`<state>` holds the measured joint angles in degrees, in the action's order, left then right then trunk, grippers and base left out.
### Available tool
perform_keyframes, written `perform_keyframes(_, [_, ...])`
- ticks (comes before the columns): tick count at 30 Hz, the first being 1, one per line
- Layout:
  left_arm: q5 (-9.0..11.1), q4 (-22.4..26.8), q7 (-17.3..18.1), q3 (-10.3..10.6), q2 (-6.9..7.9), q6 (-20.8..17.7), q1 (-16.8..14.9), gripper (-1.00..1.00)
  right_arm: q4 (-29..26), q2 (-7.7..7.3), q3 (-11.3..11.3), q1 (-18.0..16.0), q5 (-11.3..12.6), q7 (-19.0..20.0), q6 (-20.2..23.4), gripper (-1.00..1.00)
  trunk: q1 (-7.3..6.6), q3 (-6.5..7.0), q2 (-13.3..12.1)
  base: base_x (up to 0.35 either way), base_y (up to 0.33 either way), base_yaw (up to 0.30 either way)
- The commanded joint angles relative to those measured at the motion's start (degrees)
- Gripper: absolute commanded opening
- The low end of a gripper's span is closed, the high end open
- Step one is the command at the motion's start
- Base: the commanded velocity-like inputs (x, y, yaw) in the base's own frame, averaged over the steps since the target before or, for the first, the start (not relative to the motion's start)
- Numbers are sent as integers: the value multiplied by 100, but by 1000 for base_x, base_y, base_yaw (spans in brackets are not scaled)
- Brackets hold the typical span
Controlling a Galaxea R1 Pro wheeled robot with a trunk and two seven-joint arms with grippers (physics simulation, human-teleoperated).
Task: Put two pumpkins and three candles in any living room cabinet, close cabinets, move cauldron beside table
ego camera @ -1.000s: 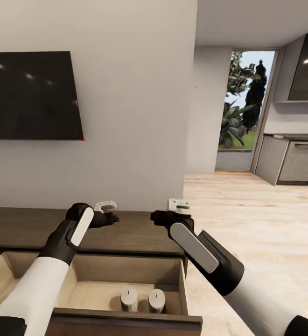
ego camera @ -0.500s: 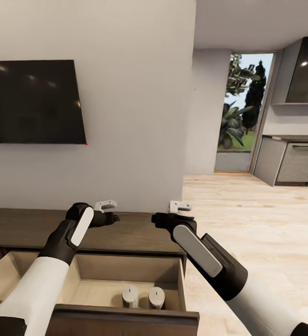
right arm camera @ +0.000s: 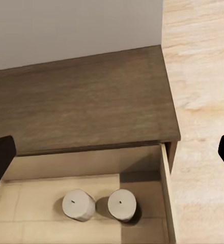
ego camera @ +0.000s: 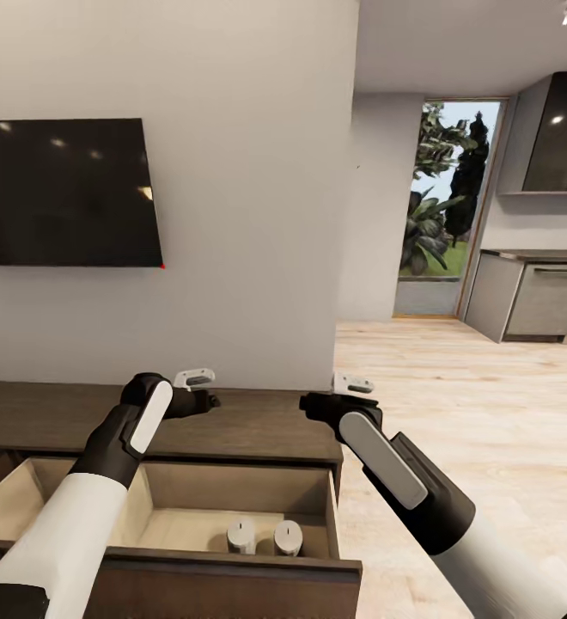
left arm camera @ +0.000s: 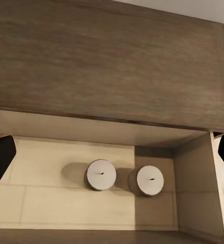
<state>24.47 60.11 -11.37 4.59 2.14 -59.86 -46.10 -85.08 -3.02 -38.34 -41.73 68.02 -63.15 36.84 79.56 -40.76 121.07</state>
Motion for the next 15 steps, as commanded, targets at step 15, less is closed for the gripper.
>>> perform_keyframes(15, [58,18,-58,23,6,-14,-4,100,-6,-11,29,-1,35,-23,33,100,-1,63,3,-8,-85,-150])
